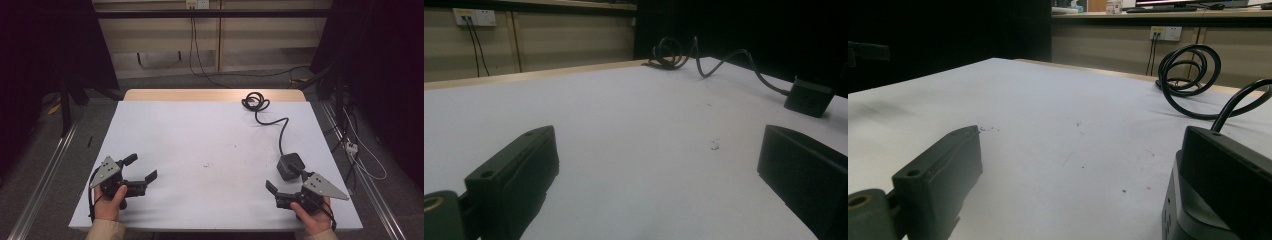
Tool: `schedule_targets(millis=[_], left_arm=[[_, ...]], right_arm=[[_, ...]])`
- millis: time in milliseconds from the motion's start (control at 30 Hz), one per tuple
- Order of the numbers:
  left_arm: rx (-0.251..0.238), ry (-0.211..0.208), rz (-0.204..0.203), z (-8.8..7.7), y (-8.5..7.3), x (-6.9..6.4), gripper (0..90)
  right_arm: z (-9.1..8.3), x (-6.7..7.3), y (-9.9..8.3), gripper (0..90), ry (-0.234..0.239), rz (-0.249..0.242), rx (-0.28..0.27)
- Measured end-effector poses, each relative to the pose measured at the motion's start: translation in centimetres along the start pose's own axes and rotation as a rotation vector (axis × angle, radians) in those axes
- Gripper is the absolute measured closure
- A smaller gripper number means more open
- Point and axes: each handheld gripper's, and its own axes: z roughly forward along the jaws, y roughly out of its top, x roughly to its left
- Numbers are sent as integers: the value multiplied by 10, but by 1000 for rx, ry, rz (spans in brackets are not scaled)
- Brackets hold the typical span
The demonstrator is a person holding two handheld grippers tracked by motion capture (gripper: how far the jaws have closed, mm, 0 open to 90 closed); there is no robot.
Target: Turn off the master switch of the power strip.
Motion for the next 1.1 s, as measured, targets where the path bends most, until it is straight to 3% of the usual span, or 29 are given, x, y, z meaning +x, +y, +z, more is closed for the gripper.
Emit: schedule_targets(millis=[667, 1100], left_arm=[[7, -5, 6, 1, -1, 0, 28], [10, -2, 10, 0, -1, 0, 28]], right_arm=[[0, -3, 2, 47, -4, -5, 6], [-1, -6, 5, 101, -8, -16, 11]])
